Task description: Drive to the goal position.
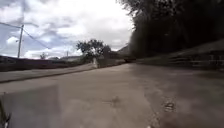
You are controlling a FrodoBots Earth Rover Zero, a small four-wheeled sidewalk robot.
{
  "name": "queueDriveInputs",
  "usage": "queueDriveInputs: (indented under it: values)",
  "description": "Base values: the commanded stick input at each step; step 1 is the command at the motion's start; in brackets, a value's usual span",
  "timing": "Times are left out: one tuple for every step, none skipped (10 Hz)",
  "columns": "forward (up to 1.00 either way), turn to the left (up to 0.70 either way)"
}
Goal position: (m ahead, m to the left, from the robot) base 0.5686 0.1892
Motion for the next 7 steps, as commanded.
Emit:
queueDriveInputs:
  values:
    - [0.70,0.00]
    - [0.70,0.00]
    - [0.70,0.00]
    - [0.70,0.00]
    - [0.70,0.00]
    - [0.70,0.00]
    - [0.70,0.00]
